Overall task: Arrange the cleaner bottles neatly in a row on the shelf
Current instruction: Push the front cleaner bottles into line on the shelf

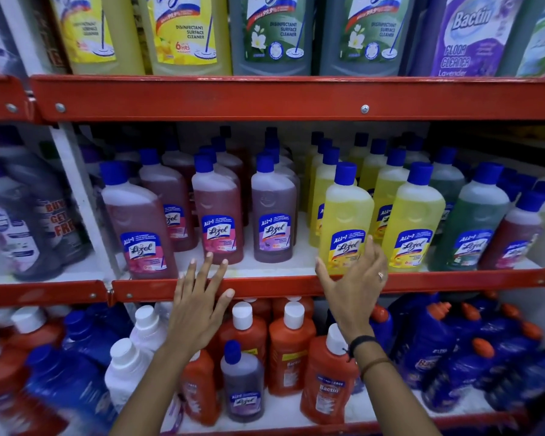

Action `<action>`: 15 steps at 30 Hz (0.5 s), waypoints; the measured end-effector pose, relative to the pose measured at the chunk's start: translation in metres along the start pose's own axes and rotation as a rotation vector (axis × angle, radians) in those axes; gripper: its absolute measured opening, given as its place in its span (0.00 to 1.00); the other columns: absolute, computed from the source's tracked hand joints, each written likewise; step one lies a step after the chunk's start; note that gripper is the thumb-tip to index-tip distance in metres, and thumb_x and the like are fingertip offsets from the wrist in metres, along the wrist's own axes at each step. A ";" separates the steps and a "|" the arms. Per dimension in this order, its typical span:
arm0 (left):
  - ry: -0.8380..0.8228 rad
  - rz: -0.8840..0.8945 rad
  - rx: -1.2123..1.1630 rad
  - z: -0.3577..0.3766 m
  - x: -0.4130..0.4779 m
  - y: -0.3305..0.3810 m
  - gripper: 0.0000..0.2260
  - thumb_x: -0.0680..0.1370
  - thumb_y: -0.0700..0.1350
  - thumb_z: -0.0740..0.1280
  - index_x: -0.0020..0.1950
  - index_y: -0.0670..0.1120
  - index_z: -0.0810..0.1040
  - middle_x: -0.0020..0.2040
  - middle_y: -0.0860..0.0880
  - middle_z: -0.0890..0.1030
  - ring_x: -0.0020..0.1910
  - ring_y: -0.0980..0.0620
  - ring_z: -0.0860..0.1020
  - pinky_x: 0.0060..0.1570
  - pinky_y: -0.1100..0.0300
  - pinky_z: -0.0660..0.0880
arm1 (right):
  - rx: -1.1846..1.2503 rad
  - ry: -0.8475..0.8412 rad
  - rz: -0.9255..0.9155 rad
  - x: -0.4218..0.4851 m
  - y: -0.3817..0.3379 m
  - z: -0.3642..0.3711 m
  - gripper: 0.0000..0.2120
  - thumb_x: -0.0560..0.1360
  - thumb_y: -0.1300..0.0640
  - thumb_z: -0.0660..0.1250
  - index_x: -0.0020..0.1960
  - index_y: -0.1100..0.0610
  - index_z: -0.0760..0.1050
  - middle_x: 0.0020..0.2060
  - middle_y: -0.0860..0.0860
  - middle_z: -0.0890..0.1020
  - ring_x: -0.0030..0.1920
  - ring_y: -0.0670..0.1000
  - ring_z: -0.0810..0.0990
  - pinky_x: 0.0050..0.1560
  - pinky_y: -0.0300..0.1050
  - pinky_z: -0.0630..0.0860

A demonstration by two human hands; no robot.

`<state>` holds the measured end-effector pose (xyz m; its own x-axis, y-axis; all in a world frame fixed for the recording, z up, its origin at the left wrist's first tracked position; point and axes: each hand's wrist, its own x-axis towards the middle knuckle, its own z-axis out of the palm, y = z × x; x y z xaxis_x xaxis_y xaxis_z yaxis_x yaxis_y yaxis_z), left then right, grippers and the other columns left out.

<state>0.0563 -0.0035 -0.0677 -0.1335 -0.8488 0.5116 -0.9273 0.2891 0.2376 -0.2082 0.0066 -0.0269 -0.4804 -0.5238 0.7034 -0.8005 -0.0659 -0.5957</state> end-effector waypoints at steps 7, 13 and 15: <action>-0.010 0.033 0.090 0.003 -0.002 -0.022 0.28 0.78 0.65 0.44 0.76 0.58 0.47 0.79 0.45 0.52 0.76 0.51 0.35 0.72 0.52 0.34 | 0.312 -0.174 -0.221 -0.025 -0.060 0.029 0.33 0.71 0.48 0.71 0.69 0.59 0.60 0.63 0.61 0.70 0.64 0.53 0.67 0.62 0.43 0.68; -0.016 0.043 0.076 0.007 0.002 -0.026 0.28 0.78 0.66 0.43 0.76 0.57 0.48 0.79 0.50 0.44 0.76 0.51 0.35 0.70 0.55 0.31 | 0.103 -0.302 0.039 0.010 -0.098 0.078 0.55 0.63 0.36 0.73 0.73 0.64 0.49 0.64 0.66 0.66 0.61 0.66 0.70 0.63 0.59 0.72; -0.011 0.048 0.060 0.009 0.003 -0.026 0.28 0.78 0.66 0.43 0.76 0.58 0.47 0.78 0.54 0.38 0.76 0.50 0.36 0.70 0.54 0.31 | 0.054 -0.328 0.080 0.017 -0.103 0.086 0.56 0.61 0.38 0.75 0.73 0.64 0.48 0.63 0.66 0.67 0.59 0.66 0.73 0.59 0.57 0.75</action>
<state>0.0774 -0.0179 -0.0793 -0.1815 -0.8397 0.5118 -0.9390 0.3025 0.1633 -0.1031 -0.0682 0.0132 -0.3930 -0.7738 0.4967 -0.7405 -0.0539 -0.6698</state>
